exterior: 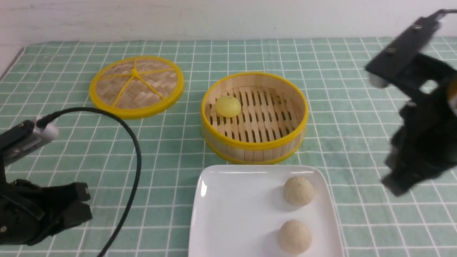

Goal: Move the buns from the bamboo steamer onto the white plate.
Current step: 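Reach into the bamboo steamer and grasp a bun with the left gripper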

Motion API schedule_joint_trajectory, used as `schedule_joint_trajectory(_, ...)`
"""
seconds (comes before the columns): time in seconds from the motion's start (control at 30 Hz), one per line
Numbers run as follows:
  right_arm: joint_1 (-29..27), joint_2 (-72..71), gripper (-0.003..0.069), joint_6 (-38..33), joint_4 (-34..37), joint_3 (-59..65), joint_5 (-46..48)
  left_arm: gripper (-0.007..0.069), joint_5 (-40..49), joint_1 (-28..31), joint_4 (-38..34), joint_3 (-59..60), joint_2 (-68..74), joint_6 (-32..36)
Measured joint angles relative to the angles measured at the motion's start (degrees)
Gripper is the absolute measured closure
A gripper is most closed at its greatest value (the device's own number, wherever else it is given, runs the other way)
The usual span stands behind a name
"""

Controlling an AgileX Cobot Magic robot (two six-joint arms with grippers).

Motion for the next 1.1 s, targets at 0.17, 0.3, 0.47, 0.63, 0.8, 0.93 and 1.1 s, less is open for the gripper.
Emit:
schedule_joint_trajectory(0.17,0.00,-11.84,0.0675,0.00,-0.30,9.85,-1.38,0.0600,5.73,0.00,-0.50,-9.13,4.44,0.49)
schedule_joint_trajectory(0.3,0.00,-22.79,0.0674,0.00,-1.14,22.41,-14.52,0.0623,13.81,-2.90,-3.43,-23.08,12.94,1.61)
schedule_joint_trajectory(0.47,0.00,-27.30,0.0674,0.00,-2.51,31.55,-25.14,0.0623,15.60,-12.21,-3.72,-35.32,22.67,1.61)
schedule_joint_trajectory(0.63,0.00,-27.80,0.0672,0.00,-2.99,35.25,-29.01,0.0596,15.99,-24.62,2.88,-53.87,39.69,-4.64)
schedule_joint_trajectory(0.8,0.00,-27.89,0.0668,0.00,-3.20,35.25,-29.50,0.0505,16.76,-30.18,13.59,-67.13,51.88,-14.43)
schedule_joint_trajectory(0.93,0.00,-27.93,0.0666,0.00,-3.20,35.25,-29.55,0.0371,18.86,-34.42,26.45,-80.94,62.90,-22.93)
schedule_joint_trajectory(1.1,0.00,-27.93,0.0664,0.00,-3.25,35.25,-29.55,0.0291,19.21,-36.31,34.57,-88.99,69.96,-24.53)
